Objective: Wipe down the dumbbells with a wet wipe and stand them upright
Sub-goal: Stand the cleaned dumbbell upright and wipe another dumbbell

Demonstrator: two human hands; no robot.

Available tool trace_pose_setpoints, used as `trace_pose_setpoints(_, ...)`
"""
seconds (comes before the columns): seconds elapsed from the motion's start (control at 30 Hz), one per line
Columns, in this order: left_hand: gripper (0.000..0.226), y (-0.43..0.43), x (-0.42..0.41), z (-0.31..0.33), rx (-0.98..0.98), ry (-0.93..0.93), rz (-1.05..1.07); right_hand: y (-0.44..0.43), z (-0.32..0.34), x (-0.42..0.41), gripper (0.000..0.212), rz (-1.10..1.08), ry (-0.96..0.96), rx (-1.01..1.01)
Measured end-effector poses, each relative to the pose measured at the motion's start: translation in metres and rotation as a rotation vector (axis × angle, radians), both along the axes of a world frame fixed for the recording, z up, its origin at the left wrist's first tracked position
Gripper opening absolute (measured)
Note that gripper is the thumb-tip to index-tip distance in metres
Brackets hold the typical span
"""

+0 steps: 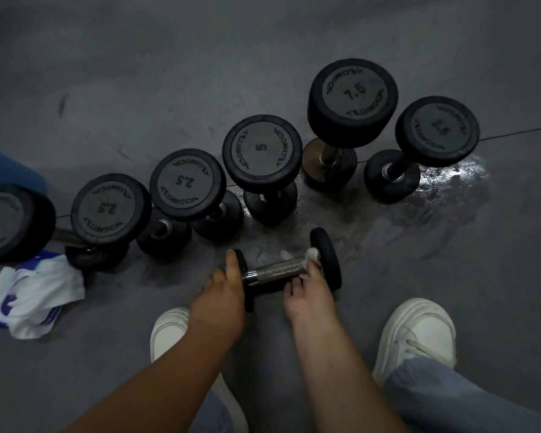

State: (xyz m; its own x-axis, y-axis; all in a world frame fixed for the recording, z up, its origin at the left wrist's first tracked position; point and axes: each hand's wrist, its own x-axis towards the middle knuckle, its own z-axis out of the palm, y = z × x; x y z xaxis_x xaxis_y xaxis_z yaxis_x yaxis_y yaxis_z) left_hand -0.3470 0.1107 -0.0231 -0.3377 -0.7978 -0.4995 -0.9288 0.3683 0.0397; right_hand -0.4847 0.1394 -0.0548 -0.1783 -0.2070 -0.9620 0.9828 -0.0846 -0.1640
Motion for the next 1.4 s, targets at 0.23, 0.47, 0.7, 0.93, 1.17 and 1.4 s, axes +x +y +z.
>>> trace_pose_setpoints(0.23, 0.106, -0.002, -0.002, 0.003, 0.015, -0.019, 0.001, -0.011, 0.004, -0.005, 0.028, 0.032, -0.006, -0.074)
trace_pose_setpoints(0.47, 0.109, -0.006, -0.005, 0.007, 0.047, -0.027, 0.017, -0.010, 0.001, -0.005, 0.037, 0.064, 0.024, -0.095)
trace_pose_setpoints(0.7, 0.109, -0.006, -0.003, 0.003, 0.024, -0.028, -0.006, -0.005, 0.005, -0.005, 0.026, 0.074, 0.006, -0.045)
trace_pose_setpoints(0.93, 0.106, -0.004, -0.002, -0.001, -0.010, -0.032, -0.015, 0.003, 0.005, 0.004, 0.024, 0.037, 0.043, 0.000)
trace_pose_setpoints(1.17, 0.109, -0.003, -0.003, 0.003, 0.004, -0.032, -0.011, -0.003, 0.008, 0.003, 0.028, 0.014, 0.026, -0.010)
trace_pose_setpoints(1.4, 0.107, -0.006, -0.004, 0.004, 0.029, -0.040, -0.001, -0.013, 0.011, -0.001, 0.023, 0.029, 0.018, -0.023)
